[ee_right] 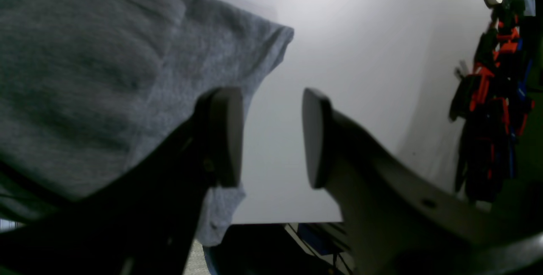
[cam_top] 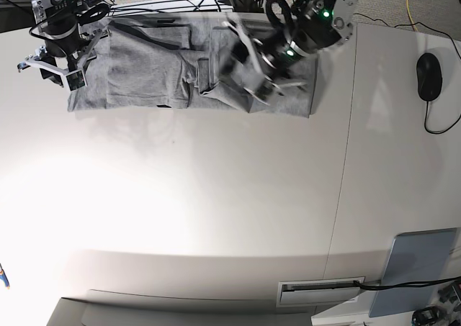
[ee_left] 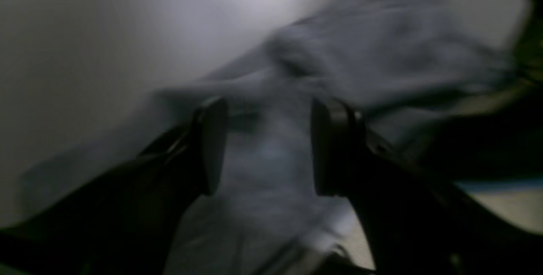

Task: Fold the T-shirt properly
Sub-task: 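Grasp the middle of the folded strip with the left gripper and press it down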

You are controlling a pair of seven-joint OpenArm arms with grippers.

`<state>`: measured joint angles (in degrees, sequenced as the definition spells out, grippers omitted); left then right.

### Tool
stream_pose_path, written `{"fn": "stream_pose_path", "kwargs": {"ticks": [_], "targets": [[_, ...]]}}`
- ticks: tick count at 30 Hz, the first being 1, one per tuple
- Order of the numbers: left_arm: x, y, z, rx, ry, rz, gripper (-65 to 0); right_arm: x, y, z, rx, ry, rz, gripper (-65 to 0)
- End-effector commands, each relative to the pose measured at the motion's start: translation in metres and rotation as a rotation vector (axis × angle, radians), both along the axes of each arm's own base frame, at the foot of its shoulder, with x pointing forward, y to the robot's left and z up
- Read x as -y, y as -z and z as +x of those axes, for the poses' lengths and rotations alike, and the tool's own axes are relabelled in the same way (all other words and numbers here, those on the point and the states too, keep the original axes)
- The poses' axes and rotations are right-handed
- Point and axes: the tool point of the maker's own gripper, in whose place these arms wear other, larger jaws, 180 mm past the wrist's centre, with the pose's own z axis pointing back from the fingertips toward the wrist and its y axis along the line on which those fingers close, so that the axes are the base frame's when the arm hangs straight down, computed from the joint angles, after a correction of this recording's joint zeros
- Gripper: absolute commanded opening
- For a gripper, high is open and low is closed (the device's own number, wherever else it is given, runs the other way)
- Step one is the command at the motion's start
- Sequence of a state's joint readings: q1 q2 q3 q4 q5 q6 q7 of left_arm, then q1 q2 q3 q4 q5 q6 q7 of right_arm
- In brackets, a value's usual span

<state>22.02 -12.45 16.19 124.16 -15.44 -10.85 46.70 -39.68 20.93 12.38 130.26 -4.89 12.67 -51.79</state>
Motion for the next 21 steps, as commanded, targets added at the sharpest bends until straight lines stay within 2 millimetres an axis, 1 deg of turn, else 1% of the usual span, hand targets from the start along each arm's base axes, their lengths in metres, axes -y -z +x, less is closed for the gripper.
{"fn": "stream_pose_path", "kwargs": {"ticks": [1, 3, 6, 8, 11, 13, 14, 16, 19, 21], "targets": [[-0.002, -0.01, 0.006, 0.036, -0.018, -0.022, -39.0, 0.002, -0.01, 0.005, 0.036, -0.012, -0.022, -41.6], [-0.002, -0.01, 0.007, 0.041, -0.02, -0.027, -47.9, 0.002, -0.01, 0.005, 0.036, -0.012, -0.022, -41.6], [0.012, -0.003, 0.0, 0.034, 0.038, -0.045, -64.3, 0.002, -0.01, 0.005, 0.035, -0.011, -0.022, -41.6], [0.021, 0.013, -0.004, -0.003, 0.08, -0.028, -65.0, 0.002, -0.01, 0.005, 0.035, -0.011, -0.022, -41.6], [0.028, 0.043, -0.001, -0.044, 0.121, 0.037, -65.0, 0.003, -0.009, 0.004, 0.027, -0.006, -0.024, -41.6], [0.037, 0.052, 0.006, -0.053, 0.145, 0.051, -65.0, 0.003, -0.009, 0.003, 0.024, -0.004, -0.025, -41.6], [0.043, 0.052, 0.01, -0.047, 0.158, 0.05, -65.0, 0.003, -0.009, 0.003, 0.024, -0.004, -0.025, -41.6], [0.057, 0.044, 0.022, -0.021, 0.17, 0.032, -65.0, 0.003, -0.009, 0.003, 0.024, -0.004, -0.025, -41.6], [0.075, 0.022, 0.041, 0.036, 0.176, -0.012, -65.0, 0.003, -0.009, 0.003, 0.026, -0.005, -0.025, -41.6], [0.082, 0.01, 0.052, 0.066, 0.176, -0.027, -65.0, 0.004, -0.009, 0.003, 0.027, -0.001, -0.026, -41.6]]}}
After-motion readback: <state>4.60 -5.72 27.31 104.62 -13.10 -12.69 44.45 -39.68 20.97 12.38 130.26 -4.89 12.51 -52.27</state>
